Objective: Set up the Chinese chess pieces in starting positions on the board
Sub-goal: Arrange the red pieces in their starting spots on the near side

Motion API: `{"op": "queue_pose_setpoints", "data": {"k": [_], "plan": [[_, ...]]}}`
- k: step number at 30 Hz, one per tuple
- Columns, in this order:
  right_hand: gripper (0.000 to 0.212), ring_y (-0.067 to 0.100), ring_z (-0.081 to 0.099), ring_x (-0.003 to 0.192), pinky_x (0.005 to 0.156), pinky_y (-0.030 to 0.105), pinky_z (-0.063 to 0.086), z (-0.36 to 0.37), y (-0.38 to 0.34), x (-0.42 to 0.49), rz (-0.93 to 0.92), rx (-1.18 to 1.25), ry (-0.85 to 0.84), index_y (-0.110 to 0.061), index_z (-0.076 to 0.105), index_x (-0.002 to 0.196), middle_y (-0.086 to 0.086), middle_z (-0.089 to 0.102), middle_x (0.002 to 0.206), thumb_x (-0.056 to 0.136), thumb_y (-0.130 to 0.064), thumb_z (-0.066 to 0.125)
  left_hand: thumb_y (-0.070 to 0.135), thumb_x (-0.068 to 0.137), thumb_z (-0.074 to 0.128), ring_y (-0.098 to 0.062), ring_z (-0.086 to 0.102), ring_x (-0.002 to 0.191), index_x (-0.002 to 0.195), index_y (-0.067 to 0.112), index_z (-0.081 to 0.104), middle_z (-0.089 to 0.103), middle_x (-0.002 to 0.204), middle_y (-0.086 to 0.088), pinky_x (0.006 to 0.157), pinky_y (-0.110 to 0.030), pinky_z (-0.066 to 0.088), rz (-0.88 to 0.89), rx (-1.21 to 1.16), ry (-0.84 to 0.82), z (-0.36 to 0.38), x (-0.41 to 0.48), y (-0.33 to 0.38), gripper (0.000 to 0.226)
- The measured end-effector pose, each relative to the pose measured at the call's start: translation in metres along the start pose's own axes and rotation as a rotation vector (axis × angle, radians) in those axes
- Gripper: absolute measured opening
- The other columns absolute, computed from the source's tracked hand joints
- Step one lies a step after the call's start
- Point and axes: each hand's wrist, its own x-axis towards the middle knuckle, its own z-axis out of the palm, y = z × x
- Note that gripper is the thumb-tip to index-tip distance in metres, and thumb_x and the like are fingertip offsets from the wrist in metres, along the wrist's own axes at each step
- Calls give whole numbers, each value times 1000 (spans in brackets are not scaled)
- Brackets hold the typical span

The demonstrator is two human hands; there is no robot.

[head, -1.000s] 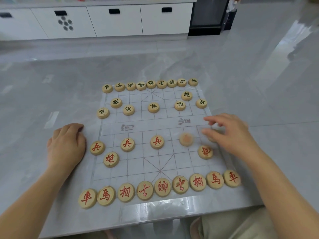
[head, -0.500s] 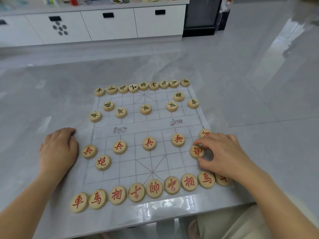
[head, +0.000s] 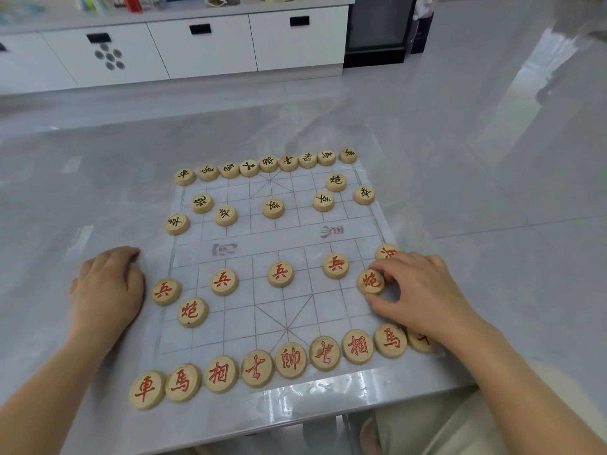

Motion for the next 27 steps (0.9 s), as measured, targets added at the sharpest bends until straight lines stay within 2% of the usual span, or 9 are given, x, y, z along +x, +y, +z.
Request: {"op": "queue_pose_setpoints", "data": {"k": [3, 5, 7, 10, 14, 16, 18, 21, 27], "plan": [[41, 4, 49, 79, 84, 32, 33, -11, 8, -2, 68, 195, 100, -35, 59, 104, -19, 52, 80, 71, -59, 58, 34, 89, 30, -37, 44, 116, 123, 20, 50, 55, 126, -12, 94, -55, 37, -4, -5, 2, 0, 1, 0, 41], [30, 3, 49, 72, 82, 37, 41, -19, 21, 3, 164, 283, 222, -30, 62, 99, -13, 54, 75, 73, -46, 63, 33, 90, 31, -37, 44, 116, 123, 20, 50, 55, 126, -12, 93, -55, 37, -3, -9, 1, 1, 1, 0, 39], [34, 6, 48, 74, 84, 39, 41, -25, 33, 12, 221, 158, 138, -26, 62, 108, -12, 53, 82, 76, -38, 62, 31, 91, 32, -36, 43, 116, 123, 20, 49, 55, 126, -12, 94, -55, 37, -1, -8, 0, 1, 1, 0, 38], [46, 13, 51, 87, 85, 36, 38, -21, 37, 24, 222, 5, -54, -28, 56, 116, -10, 53, 93, 77, -52, 60, 35, 88, 29, -36, 44, 116, 122, 21, 50, 55, 125, -11, 93, -54, 38, -8, -6, 6, 0, 1, 0, 43], [50, 14, 53, 82, 79, 36, 39, -5, 28, 30, 233, -103, 35, -29, 54, 96, -10, 55, 86, 70, -72, 52, 36, 86, 27, -37, 44, 115, 121, 19, 52, 56, 124, -13, 93, -55, 38, -3, -6, 16, -1, 0, 3, 46], [44, 15, 53, 84, 80, 35, 37, 1, 29, 31, 203, -80, 60, -30, 55, 95, -10, 54, 86, 72, -67, 55, 36, 86, 27, -38, 44, 115, 121, 18, 52, 56, 124, -13, 93, -55, 38, -3, -8, 19, -1, 0, 4, 46], [38, 13, 50, 91, 85, 34, 32, 1, 33, 30, 183, 33, 45, -33, 57, 107, -10, 52, 92, 75, -54, 61, 36, 86, 28, -38, 44, 115, 121, 18, 52, 56, 125, -13, 93, -55, 37, -6, -6, 21, -1, -1, 4, 46], [50, 15, 49, 102, 92, 37, 31, 1, 38, 27, 190, 143, 14, -36, 52, 122, -8, 51, 104, 75, -45, 65, 36, 87, 28, -38, 44, 116, 121, 18, 52, 55, 125, -13, 93, -55, 37, -4, -8, 24, -1, -1, 3, 45], [37, 12, 50, 96, 91, 38, 35, 0, 42, 29, 210, 152, 31, -35, 57, 104, -10, 51, 100, 73, -52, 67, 35, 87, 28, -38, 44, 115, 121, 19, 52, 55, 125, -13, 93, -55, 36, -9, -8, 23, 0, 0, 4, 45]]}}
